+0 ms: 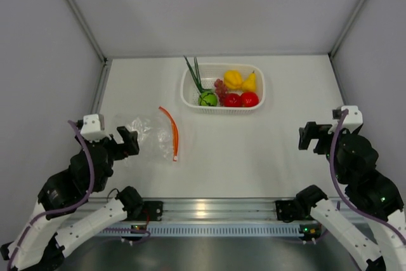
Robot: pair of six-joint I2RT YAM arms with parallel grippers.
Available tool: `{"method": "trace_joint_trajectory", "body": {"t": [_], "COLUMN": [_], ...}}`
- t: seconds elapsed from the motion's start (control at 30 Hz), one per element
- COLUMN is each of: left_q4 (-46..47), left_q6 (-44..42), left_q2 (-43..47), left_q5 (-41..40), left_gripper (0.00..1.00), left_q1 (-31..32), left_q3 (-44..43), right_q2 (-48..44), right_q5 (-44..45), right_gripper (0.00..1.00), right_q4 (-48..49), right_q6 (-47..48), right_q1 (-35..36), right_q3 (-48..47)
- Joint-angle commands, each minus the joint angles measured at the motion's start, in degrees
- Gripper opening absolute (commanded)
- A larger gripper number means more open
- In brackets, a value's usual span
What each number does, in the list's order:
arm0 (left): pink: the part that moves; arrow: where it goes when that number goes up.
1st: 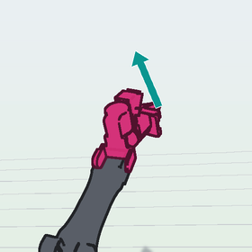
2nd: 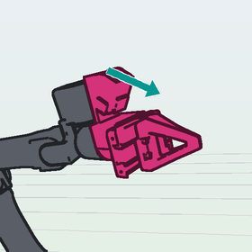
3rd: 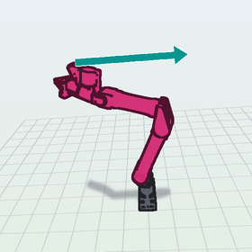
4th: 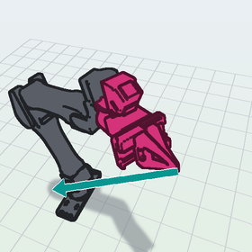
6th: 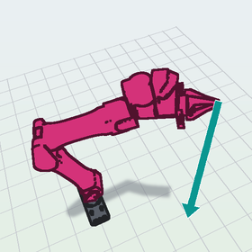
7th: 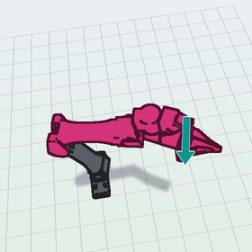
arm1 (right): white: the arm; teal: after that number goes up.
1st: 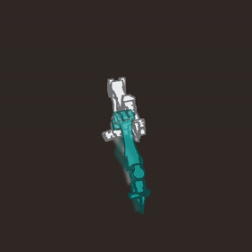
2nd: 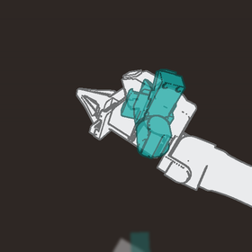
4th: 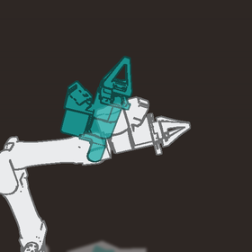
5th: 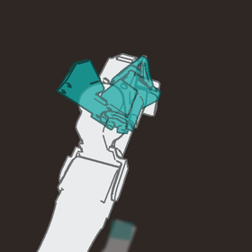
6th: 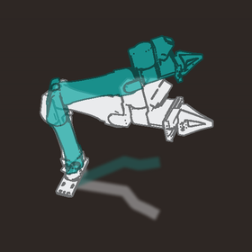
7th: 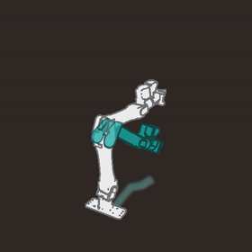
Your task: Open the zip-top bag and remove the fake food
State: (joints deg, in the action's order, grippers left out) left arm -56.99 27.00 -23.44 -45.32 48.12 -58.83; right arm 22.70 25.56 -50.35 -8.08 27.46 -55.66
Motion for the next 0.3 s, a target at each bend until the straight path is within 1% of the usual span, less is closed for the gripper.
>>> {"method": "trace_joint_trajectory", "body": {"t": [0.0, 0.27], "left_q4": [3.37, 4.34], "left_q6": [-1.16, -1.60], "left_q2": [-1.17, -2.57], "left_q5": [-1.00, -1.09], "left_gripper": [0.99, 0.99], "left_q1": [0.05, 0.05], "left_q3": [0.38, 0.64], "right_q2": [1.38, 2.35], "right_q5": [-0.69, 0.54], "right_gripper": [0.99, 1.00], "right_q4": [4.82, 5.96], "right_q6": [-1.24, -1.59], "right_q1": [-0.57, -0.48], "right_q3": [0.81, 2.13]}}
